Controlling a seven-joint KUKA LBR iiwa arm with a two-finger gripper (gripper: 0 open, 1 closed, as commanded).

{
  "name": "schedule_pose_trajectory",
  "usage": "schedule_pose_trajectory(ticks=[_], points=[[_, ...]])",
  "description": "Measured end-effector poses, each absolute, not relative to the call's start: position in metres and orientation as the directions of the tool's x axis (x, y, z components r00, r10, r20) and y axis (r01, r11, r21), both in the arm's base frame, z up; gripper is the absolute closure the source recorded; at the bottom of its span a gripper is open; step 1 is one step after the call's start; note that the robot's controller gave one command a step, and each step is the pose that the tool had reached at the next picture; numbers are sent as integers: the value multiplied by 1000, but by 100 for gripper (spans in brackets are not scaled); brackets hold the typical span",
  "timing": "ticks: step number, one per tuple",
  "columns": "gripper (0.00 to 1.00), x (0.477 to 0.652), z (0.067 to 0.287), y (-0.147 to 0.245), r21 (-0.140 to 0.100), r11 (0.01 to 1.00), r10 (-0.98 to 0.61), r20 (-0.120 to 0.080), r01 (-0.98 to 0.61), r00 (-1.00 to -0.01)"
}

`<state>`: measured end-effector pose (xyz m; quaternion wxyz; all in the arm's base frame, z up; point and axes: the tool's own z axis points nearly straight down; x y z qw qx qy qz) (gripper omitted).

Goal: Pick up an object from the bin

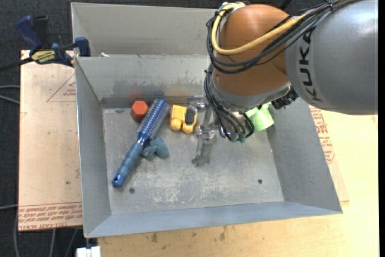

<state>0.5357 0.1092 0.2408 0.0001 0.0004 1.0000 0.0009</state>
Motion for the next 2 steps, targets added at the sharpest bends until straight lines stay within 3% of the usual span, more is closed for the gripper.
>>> schedule_pose_trajectory(ticks=[1,2], points=[[0,550,102,164,1,992,-126,6,-126,-992],[0,583,73,208,1,930,-367,-10,-367,-930]])
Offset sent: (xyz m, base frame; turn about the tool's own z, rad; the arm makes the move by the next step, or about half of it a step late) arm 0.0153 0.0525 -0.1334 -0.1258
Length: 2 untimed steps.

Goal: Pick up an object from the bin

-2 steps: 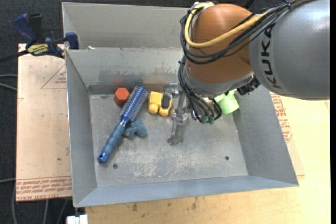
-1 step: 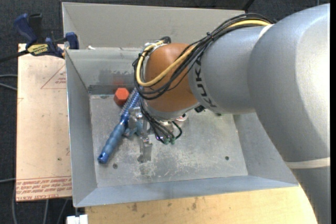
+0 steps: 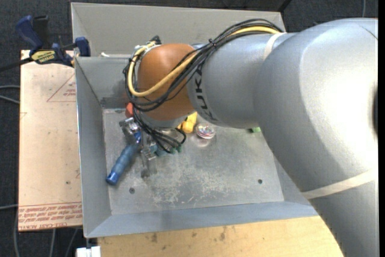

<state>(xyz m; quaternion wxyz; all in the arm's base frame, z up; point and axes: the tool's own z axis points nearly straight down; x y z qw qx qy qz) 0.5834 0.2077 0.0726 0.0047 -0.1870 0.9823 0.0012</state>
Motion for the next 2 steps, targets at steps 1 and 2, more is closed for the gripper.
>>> schedule_pose_trajectory(ticks=[1,2], points=[[100,584,73,207,0,930,-367,-10,-367,-930],[100,598,97,199,-1,664,-747,-4,-748,-664]])
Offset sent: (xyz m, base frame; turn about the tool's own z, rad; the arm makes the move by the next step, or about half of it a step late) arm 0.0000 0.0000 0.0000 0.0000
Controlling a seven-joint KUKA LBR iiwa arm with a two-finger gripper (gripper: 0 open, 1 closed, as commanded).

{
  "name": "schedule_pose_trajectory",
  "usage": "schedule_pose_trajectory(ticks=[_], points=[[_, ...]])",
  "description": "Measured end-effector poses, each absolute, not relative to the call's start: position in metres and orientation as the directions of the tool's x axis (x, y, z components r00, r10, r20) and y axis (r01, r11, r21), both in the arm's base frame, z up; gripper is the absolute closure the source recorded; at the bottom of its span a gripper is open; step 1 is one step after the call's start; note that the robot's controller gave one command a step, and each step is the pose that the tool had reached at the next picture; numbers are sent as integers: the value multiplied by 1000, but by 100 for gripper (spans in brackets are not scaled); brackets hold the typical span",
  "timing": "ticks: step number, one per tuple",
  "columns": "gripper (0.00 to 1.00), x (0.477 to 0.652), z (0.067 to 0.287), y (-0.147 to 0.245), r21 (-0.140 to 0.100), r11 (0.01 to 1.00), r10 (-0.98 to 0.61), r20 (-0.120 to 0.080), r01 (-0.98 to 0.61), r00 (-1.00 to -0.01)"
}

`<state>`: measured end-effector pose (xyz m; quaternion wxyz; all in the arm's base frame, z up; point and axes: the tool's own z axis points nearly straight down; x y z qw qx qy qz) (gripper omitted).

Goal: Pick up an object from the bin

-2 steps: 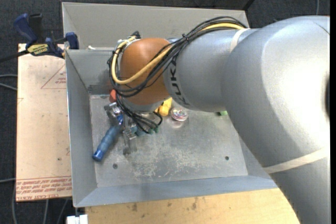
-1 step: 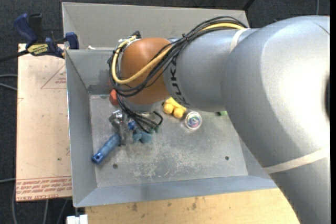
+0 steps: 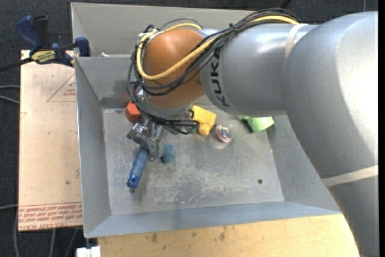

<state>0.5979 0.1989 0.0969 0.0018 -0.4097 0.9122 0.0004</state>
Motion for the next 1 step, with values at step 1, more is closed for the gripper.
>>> schedule_pose_trajectory(ticks=[1], points=[[100,593,272,202,-4,692,-721,-10,-721,-692]])
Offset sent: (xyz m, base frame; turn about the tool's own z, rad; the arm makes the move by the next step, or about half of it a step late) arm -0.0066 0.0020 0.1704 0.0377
